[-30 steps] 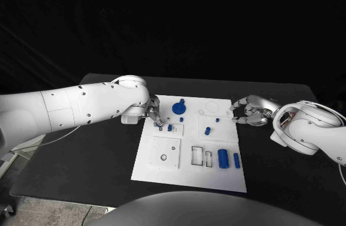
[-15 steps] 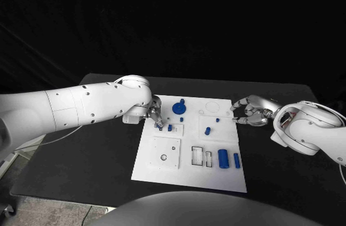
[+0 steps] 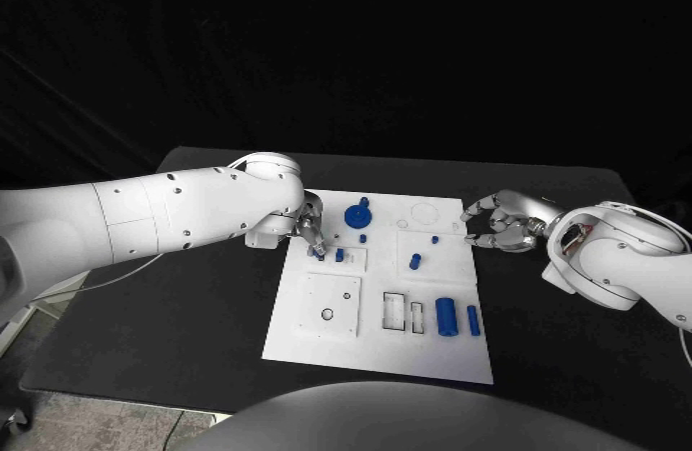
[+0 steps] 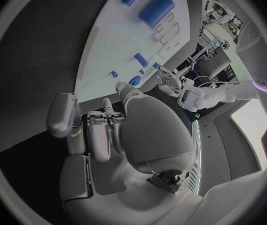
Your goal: Assemble the parts on the task board
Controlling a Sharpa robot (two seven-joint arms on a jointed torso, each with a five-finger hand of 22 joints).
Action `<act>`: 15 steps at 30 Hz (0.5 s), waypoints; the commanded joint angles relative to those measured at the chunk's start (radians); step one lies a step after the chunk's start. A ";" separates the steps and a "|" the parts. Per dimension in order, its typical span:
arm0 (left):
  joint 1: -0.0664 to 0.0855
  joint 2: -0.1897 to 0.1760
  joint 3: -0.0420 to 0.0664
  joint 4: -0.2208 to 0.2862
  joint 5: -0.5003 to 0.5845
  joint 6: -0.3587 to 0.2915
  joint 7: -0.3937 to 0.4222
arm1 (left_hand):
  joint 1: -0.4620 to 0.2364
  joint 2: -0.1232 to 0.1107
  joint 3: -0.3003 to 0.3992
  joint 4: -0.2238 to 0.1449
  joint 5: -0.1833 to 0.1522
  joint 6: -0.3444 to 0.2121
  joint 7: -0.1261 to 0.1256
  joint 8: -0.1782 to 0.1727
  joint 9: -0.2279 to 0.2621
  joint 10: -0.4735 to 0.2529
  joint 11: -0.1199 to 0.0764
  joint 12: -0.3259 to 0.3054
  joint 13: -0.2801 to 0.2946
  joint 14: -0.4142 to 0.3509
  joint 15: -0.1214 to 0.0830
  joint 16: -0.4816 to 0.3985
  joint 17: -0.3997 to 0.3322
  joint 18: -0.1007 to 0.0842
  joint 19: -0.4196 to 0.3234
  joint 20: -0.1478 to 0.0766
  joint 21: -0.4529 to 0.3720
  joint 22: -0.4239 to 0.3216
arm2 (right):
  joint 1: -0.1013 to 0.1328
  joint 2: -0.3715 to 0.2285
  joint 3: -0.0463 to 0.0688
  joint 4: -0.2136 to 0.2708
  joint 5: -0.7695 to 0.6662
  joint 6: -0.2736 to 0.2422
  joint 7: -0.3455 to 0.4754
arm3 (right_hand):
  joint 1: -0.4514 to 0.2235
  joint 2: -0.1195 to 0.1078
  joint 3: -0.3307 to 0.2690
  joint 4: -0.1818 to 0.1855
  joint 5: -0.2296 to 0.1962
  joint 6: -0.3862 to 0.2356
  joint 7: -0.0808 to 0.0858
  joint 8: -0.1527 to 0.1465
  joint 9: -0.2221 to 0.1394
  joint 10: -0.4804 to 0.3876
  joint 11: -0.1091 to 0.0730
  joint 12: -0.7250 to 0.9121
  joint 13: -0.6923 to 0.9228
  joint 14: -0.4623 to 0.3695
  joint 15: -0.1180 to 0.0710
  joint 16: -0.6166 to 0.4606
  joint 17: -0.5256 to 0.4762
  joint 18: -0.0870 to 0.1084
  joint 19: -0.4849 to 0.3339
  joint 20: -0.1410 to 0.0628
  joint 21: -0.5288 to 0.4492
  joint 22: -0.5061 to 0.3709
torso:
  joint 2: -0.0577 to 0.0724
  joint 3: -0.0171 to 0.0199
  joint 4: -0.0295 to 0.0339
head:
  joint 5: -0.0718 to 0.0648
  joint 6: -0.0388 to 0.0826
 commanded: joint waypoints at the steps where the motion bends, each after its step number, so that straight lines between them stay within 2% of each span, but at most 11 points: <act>1: -0.001 0.002 0.000 0.001 -0.024 0.023 -0.002 | -0.009 0.004 0.008 -0.002 -0.004 0.005 -0.006 -0.004 0.002 0.104 0.008 0.002 0.263 0.105 0.004 0.002 0.263 0.015 -0.004 0.002 -0.003 0.191 | 0.000 0.001 0.000 0.001 -0.003 0.012 -0.001 | -0.001 0.006 0.006 -0.003 0.007 0.007 0.001 -0.004 -0.001 0.107 0.008 0.004 0.263 0.087 0.006 -0.005 0.246 0.011 -0.007 0.001 -0.002 0.136 | -0.001 -0.0001 -0.0002 | 0.000 0.000; 15: -0.002 0.004 -0.001 0.001 -0.027 0.032 -0.004 | -0.009 0.005 0.013 -0.007 -0.007 0.004 -0.006 -0.005 0.002 0.104 0.008 0.002 0.263 0.105 0.004 0.002 0.263 0.015 -0.005 0.002 -0.005 0.190 | 0.000 0.002 0.000 0.000 -0.003 0.012 -0.001 | 0.001 0.005 0.008 -0.005 0.007 0.007 0.001 -0.004 -0.002 0.107 0.008 0.004 0.263 0.087 0.006 -0.005 0.246 0.012 -0.007 0.001 -0.002 0.135 | -0.001 0.0001 -0.0001 | 0.002 0.000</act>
